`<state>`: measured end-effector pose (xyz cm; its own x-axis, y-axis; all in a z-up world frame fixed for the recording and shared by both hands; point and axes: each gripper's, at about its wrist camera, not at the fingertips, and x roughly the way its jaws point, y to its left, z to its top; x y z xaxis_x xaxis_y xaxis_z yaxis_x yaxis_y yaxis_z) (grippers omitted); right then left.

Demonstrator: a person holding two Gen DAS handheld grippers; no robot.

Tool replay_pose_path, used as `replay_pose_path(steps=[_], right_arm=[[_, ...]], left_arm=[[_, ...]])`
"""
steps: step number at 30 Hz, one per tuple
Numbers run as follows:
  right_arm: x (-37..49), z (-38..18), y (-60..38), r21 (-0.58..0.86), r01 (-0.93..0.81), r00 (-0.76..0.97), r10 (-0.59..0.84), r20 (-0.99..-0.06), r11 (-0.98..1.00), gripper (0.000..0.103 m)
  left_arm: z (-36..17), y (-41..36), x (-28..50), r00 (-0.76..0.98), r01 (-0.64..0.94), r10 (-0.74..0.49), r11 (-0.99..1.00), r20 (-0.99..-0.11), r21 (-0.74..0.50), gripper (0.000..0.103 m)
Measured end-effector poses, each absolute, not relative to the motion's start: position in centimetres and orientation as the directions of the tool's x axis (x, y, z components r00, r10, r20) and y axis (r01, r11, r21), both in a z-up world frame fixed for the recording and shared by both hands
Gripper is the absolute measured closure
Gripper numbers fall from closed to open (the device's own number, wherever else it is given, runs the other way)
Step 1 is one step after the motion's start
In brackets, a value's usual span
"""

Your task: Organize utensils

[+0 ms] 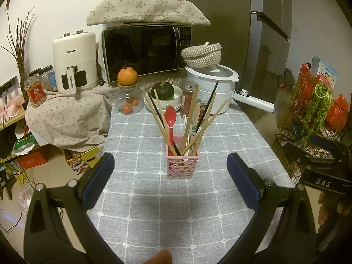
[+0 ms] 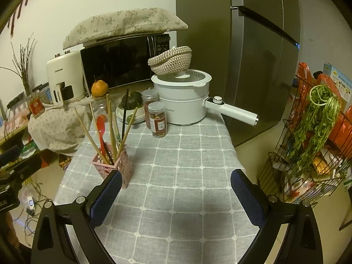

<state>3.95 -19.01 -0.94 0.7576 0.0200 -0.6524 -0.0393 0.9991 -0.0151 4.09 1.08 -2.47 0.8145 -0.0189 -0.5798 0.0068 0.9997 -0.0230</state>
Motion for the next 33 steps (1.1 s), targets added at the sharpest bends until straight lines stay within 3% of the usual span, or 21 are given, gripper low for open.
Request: replay_pose_path(steps=[33], right_arm=[[4.37, -1.76, -19.08, 0.009, -0.032, 0.732, 0.029, -0.68, 0.999, 0.003]], left_arm=[[-2.17, 0.84, 4.11, 0.814, 0.014, -0.017, 1.0, -0.581, -0.01, 0.001]])
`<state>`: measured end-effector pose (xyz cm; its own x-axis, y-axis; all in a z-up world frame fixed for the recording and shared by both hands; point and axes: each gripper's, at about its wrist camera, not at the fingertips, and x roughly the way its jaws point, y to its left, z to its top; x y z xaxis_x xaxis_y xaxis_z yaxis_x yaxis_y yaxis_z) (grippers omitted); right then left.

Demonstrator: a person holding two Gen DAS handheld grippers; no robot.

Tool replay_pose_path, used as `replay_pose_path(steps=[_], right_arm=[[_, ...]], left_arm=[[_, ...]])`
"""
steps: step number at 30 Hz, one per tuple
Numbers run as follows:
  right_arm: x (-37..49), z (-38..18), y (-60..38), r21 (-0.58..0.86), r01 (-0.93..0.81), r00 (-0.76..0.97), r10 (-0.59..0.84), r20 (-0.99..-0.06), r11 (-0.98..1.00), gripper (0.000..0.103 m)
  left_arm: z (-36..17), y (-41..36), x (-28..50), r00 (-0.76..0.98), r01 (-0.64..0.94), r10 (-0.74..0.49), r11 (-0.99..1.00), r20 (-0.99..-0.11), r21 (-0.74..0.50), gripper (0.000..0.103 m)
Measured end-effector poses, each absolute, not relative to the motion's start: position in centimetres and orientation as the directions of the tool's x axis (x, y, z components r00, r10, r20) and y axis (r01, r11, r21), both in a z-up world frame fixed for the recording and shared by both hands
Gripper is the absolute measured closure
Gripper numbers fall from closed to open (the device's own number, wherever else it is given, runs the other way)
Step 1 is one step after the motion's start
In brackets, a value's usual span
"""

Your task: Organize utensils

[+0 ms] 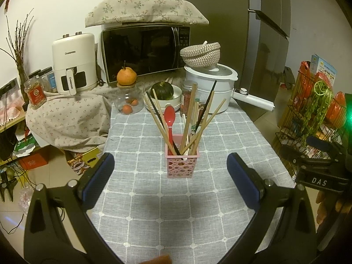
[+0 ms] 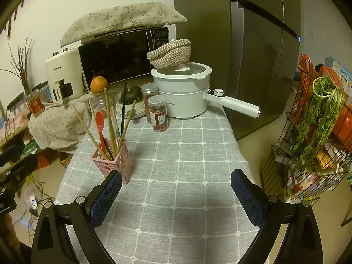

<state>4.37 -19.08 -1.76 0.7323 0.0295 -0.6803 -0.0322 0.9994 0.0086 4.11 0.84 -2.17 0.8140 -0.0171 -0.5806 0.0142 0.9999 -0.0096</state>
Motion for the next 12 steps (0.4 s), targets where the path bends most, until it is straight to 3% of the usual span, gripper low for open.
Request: replay_pose_path(steps=[12], right_arm=[[4.4, -2.02, -18.96, 0.009, -0.027, 0.725, 0.026, -0.688, 1.0, 0.003]], left_arm=[[-2.33, 0.77, 4.07, 0.814, 0.013, -0.014, 1.0, -0.581, -0.006, 0.001]])
